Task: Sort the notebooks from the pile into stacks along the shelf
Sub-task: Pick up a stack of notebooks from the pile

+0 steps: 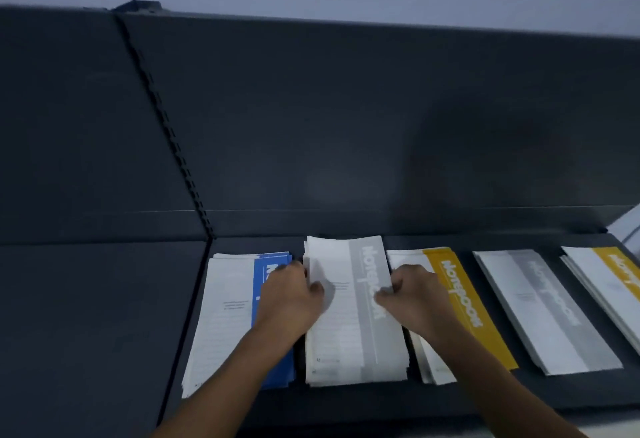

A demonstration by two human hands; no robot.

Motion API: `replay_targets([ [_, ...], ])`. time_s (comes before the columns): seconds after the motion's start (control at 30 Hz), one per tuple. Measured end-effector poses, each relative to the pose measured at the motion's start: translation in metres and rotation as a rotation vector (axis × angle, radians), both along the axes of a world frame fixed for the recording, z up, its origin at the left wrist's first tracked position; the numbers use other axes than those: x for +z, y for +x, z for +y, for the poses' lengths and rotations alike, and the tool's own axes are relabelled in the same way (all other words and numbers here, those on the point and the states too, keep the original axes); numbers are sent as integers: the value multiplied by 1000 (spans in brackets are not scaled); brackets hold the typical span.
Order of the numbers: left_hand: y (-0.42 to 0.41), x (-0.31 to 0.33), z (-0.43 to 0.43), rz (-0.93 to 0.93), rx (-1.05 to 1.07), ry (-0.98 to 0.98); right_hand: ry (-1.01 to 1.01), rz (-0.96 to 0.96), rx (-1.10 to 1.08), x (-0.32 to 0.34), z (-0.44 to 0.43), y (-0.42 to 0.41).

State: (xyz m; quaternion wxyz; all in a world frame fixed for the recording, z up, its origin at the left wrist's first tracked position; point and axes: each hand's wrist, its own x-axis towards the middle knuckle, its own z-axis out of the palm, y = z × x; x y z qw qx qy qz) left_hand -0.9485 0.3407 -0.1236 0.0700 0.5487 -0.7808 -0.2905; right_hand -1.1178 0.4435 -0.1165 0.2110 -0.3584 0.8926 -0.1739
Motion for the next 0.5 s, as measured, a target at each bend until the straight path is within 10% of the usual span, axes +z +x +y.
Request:
replay_targets([
  [0.5, -1, -20, 11, -9, 7, -58, 18, 66, 71, -14, 2, -3],
])
